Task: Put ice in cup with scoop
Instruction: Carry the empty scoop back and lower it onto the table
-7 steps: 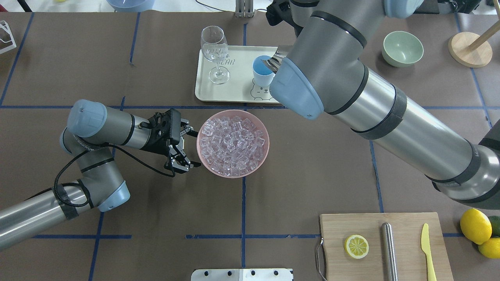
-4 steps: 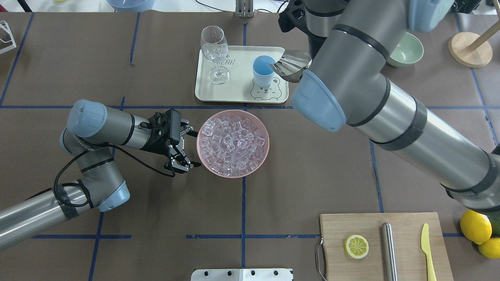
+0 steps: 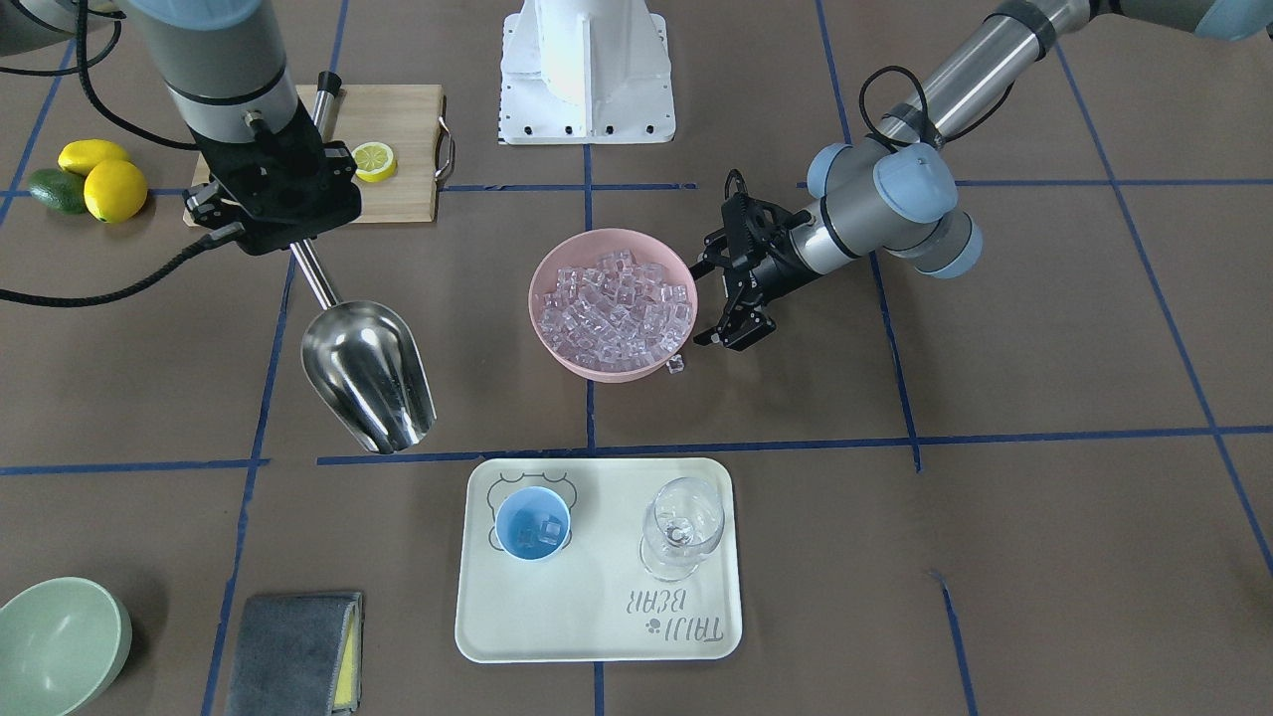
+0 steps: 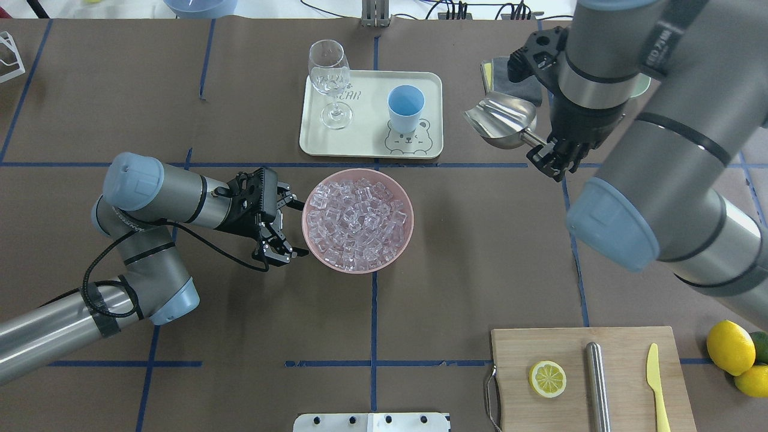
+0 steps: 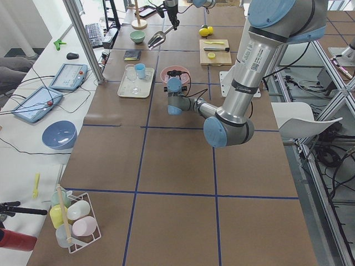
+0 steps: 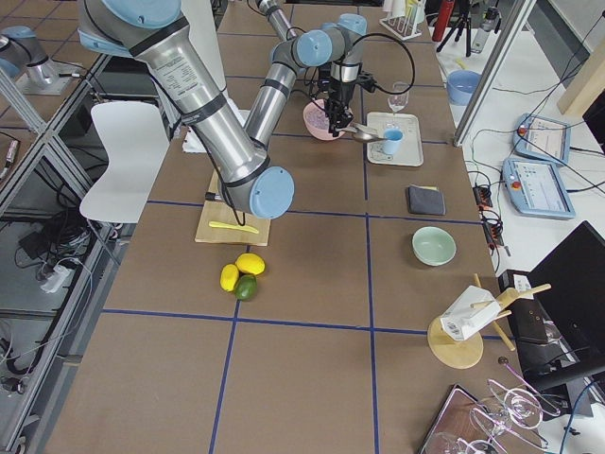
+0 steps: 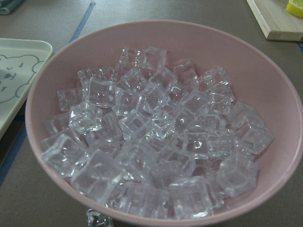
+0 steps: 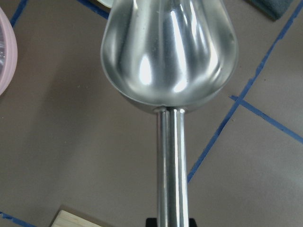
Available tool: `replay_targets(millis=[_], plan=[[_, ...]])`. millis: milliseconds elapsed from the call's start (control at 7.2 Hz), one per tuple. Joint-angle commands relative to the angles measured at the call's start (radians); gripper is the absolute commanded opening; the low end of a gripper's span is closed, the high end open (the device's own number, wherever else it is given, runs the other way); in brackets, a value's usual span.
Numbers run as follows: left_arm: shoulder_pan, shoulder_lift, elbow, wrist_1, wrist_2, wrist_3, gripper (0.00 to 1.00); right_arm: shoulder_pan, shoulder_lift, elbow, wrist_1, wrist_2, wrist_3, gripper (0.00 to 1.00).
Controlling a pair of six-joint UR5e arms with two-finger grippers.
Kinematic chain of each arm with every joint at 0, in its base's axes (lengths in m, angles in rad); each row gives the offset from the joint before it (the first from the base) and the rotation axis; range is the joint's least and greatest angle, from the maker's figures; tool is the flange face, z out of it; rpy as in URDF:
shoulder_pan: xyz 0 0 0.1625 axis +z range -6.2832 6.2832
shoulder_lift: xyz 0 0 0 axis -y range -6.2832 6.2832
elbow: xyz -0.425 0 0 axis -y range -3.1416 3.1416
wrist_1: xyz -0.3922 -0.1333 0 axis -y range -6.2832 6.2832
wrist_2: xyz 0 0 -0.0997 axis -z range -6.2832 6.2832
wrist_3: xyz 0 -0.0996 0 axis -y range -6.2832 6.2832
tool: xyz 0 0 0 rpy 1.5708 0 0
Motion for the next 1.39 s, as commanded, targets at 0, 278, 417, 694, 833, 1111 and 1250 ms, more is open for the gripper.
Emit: replay_targets(millis=[0,278,417,694,833,1111,1250], plan=[[0.002,0.0,0.0,-0.002,0.0,-0.015,1.0,0.001,-0.166,0.119,0.116,0.028,0.244,0.0],[0.002,-0.002,-0.003,-0.002,0.0,-0.02,1.0,-0.01,-0.304,0.133,0.291,0.048,0.355,0.0],[0.002,-0.002,-0.002,-0.002,0.0,-0.02,1.0,-0.01,-0.422,0.153,0.43,0.057,0.422,0.0],[0.003,-0.002,-0.002,-0.002,0.0,-0.02,1.0,-0.06,-0.672,0.14,0.859,0.068,0.636,0.0],[0.003,-0.002,-0.002,-0.002,0.0,-0.02,1.0,-0.112,-0.775,0.112,1.04,0.056,0.724,0.0],[0.009,-0.002,-0.002,0.0,0.018,-0.02,1.0,-0.213,-0.88,0.04,1.271,-0.033,0.847,0.0],[0.015,-0.002,-0.002,-0.002,0.028,-0.02,1.0,-0.29,-0.888,0.037,1.276,-0.132,0.909,0.0]])
